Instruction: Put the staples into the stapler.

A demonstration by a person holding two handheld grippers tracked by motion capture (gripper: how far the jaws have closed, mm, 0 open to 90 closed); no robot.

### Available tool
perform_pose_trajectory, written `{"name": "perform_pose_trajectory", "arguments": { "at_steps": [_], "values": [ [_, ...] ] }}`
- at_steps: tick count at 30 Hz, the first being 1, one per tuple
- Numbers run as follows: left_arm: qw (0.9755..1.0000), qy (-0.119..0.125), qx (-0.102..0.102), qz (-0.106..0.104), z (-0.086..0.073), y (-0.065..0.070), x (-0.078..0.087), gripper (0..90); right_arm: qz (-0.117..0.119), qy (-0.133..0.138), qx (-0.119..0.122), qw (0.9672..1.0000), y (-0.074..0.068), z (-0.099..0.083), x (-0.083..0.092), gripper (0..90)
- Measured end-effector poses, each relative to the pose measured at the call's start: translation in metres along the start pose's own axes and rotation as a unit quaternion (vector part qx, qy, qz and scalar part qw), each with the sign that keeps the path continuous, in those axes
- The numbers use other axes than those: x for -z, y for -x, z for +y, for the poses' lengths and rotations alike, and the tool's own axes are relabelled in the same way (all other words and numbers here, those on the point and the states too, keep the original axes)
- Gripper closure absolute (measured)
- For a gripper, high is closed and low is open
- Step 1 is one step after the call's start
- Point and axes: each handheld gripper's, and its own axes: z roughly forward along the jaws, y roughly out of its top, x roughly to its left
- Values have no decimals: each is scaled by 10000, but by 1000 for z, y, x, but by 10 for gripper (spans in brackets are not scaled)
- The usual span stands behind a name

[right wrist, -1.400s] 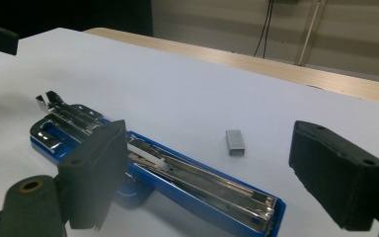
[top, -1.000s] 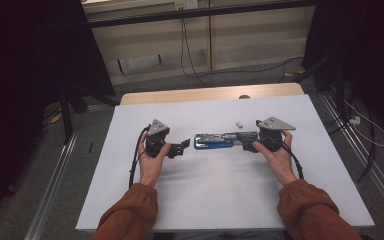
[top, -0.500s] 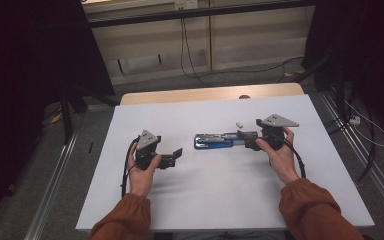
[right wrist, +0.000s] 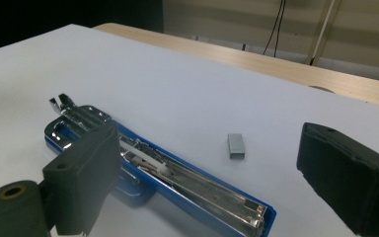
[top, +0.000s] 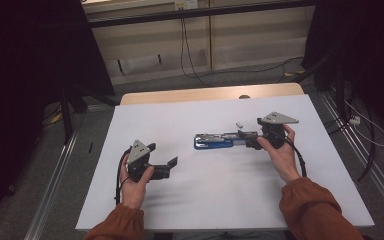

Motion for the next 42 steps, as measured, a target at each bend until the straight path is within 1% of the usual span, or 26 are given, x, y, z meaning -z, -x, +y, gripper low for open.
{"name": "perform_pose_trajectory", "arguments": {
  "at_steps": [3,6,7,9,11,13,14,16,17,18,19,20,21,23,25,27,29,30,32,33,35,37,38,39,40,42],
  "values": [
    [9999,56,-78,78,-2,3,9,37,11,-141,81,9999,1,2,0,84],
    [9998,132,-71,129,-7,5,19,39,155,-353,70,9992,3,9,-3,81],
    [9997,146,-104,147,-8,6,22,39,155,-353,70,9992,3,9,-3,81],
    [9993,194,-179,262,-11,8,28,39,243,-503,36,9984,5,14,-5,81],
    [9994,205,-128,263,-13,9,33,39,317,-640,39,9974,6,19,-9,81],
    [9994,171,-131,265,-15,9,37,39,340,-704,70,9969,7,20,-12,81],
    [9993,133,-125,317,-18,10,40,39,453,-793,42,9958,7,22,-15,78],
    [9994,113,-126,317,-20,11,41,39,474,-836,16,9954,7,24,-17,77],
    [9994,59,-163,304,-22,12,41,39,600,-965,18,9935,4,27,-22,61],
    [9994,-16,-192,278,-24,13,41,39,600,-965,18,9935,4,27,-22,61],
    [9995,-17,-193,240,-23,13,41,39,653,-1084,55,9919,2,29,-25,63],
    [9995,20,-188,246,-23,15,40,39,639,-1194,198,9906,-1,34,-29,63],
    [9995,26,-210,237,-22,15,40,39,630,-1218,208,9903,-1,37,-31,63],
    [9997,64,-134,178,-21,15,39,38,597,-1211,208,9906,-1,40,-33,63],
    [9997,55,-104,230,-20,14,38,40,549,-1310,189,9897,3,49,-40,77],
    [9997,80,-98,227,-19,14,38,39,494,-1316,177,9899,4,52,-43,84],
    [9997,49,-107,223,-19,13,38,39,477,-1491,149,9876,7,55,-49,79],
    [9997,34,-52,246,-19,14,38,40,447,-1573,122,9865,9,56,-52,81],
    [9996,57,95,244,-19,17,40,39,380,-1850,198,9818,12,57,-59,87],
    [9997,79,84,198,-19,18,40,38,395,-1912,262,9804,13,57,-61,86],
    [9998,63,-62,188,-18,19,40,38,371,-1987,308,9789,16,56,-66,102],
    [9999,44,-11,151,-19,18,38,38,362,-2087,359,9767,18,54,-70,106],
    [9999,-7,19,150,-20,18,37,38,336,-2228,348,9737,22,53,-74,132],
    [9999,-7,19,150,-20,18,37,38,336,-2228,348,9737,22,53,-74,132],
    [9999,-26,6,137,-20,17,37,38,342,-2296,289,9723,27,55,-77,154],
    [9999,-39,12,115,-20,17,36,38,325,-2313,266,9720,29,55,-78,171]
  ]
}}
